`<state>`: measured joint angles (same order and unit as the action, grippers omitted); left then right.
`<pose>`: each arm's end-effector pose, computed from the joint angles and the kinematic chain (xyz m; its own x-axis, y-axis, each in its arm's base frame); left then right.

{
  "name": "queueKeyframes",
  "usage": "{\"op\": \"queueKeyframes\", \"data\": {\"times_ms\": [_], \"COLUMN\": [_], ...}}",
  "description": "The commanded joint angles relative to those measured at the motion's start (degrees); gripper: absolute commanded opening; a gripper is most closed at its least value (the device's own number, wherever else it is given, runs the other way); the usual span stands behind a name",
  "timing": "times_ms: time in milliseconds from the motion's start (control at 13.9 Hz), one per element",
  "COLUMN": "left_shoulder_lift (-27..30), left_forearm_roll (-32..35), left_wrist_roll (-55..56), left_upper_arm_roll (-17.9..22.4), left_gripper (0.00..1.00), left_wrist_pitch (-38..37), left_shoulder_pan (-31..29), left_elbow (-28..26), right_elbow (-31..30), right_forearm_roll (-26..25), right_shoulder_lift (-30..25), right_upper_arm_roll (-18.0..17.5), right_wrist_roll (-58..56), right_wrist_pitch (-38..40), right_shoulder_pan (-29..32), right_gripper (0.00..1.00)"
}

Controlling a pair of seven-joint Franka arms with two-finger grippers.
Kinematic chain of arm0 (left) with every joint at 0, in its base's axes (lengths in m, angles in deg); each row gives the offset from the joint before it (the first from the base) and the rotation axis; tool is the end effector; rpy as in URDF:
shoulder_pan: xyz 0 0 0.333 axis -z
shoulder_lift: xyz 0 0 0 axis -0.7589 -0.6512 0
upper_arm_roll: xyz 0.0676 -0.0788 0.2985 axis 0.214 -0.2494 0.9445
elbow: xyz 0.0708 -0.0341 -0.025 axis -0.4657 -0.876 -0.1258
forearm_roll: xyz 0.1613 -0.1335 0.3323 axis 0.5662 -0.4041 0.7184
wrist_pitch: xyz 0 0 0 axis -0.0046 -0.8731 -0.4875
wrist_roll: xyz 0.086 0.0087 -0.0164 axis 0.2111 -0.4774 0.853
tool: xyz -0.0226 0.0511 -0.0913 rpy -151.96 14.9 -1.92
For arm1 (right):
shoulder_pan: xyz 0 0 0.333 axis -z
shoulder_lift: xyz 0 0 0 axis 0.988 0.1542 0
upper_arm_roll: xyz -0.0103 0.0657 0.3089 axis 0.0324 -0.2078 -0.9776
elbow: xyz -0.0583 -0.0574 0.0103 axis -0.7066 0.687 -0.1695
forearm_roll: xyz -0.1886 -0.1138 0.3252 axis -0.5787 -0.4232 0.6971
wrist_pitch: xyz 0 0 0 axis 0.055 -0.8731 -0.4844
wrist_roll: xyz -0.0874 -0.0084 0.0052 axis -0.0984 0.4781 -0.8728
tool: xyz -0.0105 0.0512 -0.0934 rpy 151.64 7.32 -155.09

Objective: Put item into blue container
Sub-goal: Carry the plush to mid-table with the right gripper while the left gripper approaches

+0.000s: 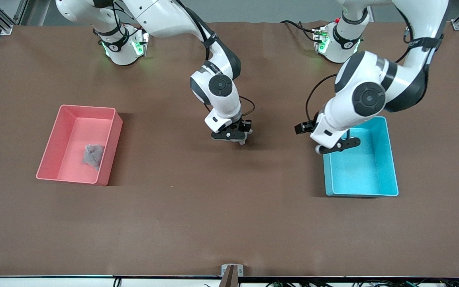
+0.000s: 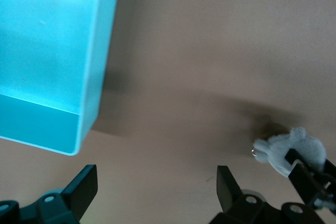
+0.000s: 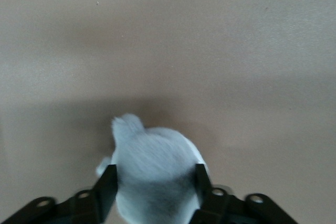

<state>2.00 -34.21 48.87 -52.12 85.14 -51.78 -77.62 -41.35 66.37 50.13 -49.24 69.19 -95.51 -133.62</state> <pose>0.5461 -0.2593 0.3840 0.9439 0.2268 -0.2399 0.2314 -0.9728 -0.0094 0.4605 0.5254 0.2404 0.9962 -0.0874 -0.0037 -0.0872 -0.9888 -0.1213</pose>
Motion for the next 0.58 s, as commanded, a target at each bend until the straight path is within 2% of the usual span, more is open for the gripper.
{"op": "queueKeyframes", "data": {"times_ms": [0, 216, 505], "left_shoulder_lift": [-2.23, -4.78, -8.73], "left_forearm_roll": [-1.19, -1.27, -1.19], "left_wrist_roll": [2.25, 4.27, 10.85], "left_upper_arm_roll": [-0.19, -0.19, -0.1], "left_gripper": [1.0, 1.0, 1.0], "left_wrist_pitch": [1.19, 3.47, 9.17], "left_shoulder_pan": [0.74, 2.14, 5.65], "left_elbow": [0.66, 0.66, 0.66], "right_elbow": [-0.36, -0.36, -0.98], "right_forearm_roll": [0.45, 0.36, -1.12], "right_shoulder_lift": [-5.01, -11.69, -20.13], "right_upper_arm_roll": [0.91, 1.44, 1.44], "right_wrist_roll": [-0.64, -5.88, -16.09], "right_wrist_pitch": [6.04, 16.31, 30.38], "right_shoulder_pan": [0.37, 4.32, 13.89], "right_gripper": [1.0, 1.0, 1.0]}}
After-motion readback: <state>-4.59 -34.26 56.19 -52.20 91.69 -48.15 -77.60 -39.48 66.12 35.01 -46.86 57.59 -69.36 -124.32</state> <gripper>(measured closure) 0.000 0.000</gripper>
